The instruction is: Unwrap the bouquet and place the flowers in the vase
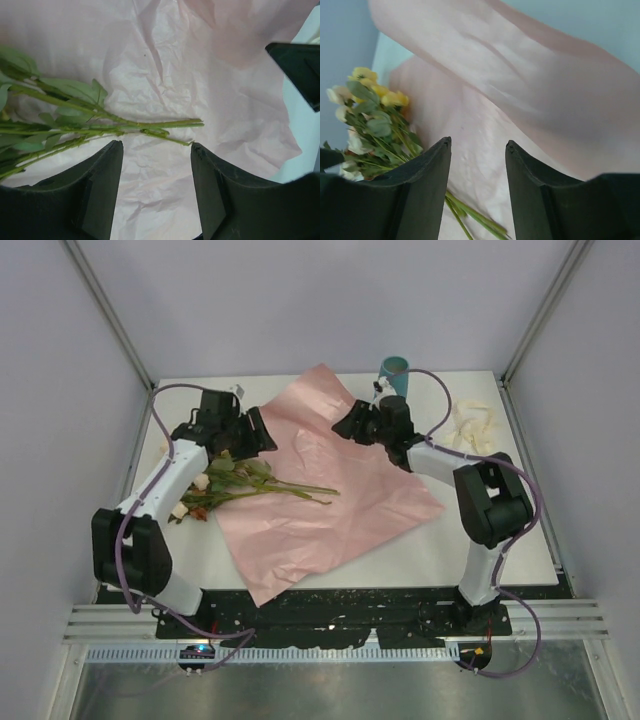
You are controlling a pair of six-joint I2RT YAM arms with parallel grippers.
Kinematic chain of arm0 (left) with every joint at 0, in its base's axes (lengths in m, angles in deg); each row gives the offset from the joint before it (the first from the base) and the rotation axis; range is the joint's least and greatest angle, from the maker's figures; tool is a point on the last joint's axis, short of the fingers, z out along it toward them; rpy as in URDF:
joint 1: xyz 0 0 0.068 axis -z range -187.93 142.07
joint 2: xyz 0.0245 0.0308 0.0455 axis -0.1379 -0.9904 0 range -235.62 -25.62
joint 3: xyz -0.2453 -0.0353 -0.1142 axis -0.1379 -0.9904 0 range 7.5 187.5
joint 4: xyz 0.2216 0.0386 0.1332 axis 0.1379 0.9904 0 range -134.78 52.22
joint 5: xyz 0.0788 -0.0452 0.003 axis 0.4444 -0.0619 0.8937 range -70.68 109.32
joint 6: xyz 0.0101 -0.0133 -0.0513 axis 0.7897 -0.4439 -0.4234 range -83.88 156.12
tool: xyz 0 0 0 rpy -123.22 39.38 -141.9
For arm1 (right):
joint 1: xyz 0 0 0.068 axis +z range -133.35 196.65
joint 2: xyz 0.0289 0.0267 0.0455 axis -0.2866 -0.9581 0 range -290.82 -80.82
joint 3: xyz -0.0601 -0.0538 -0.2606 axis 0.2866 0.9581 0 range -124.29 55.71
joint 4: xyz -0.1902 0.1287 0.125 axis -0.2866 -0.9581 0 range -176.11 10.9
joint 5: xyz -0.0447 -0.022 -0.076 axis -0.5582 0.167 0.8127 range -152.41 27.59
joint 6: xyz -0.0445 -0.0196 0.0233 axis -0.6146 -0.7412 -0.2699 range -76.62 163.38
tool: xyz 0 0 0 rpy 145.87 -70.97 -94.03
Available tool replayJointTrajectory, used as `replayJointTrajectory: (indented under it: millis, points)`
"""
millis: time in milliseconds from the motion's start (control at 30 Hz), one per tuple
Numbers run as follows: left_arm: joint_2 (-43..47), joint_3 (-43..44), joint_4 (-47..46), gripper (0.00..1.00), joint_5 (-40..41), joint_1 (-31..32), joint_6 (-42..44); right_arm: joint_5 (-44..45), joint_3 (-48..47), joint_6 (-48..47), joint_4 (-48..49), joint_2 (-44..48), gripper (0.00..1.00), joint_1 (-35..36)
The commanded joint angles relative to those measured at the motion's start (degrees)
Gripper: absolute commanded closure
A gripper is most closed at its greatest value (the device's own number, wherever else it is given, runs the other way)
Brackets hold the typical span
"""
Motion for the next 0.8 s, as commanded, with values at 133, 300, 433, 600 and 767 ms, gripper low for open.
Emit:
replayJointTrajectory:
  millis: [133, 300, 433, 600, 767]
  points:
    - [25.2, -12.9, 5.3, 0.34, 13.9, -0.2, 2.3, 12.6, -17.2, 5.5, 7.4, -13.9, 0.48, 5.4]
    - [35.9, -17.6, 9.0, 0.32, 16.9, -0.3, 6.0, 20.2, -27.3, 8.2, -1.0, -22.1, 0.47, 5.5]
    - [42.0, -20.3, 10.9, 0.3, 18.3, -0.4, 8.6, 20.5, -30.5, 7.2, -4.4, -24.0, 0.47, 5.6]
    - [45.7, -20.9, 12.9, 0.29, 21.2, -0.4, 11.5, 16.0, -30.9, -1.1, -4.3, -21.4, 0.44, 5.9]
    - [52.4, -24.6, 10.0, 0.3, 23.7, -0.4, 11.2, 4.7, -29.4, -10.3, -3.5, -16.4, 0.43, 8.6]
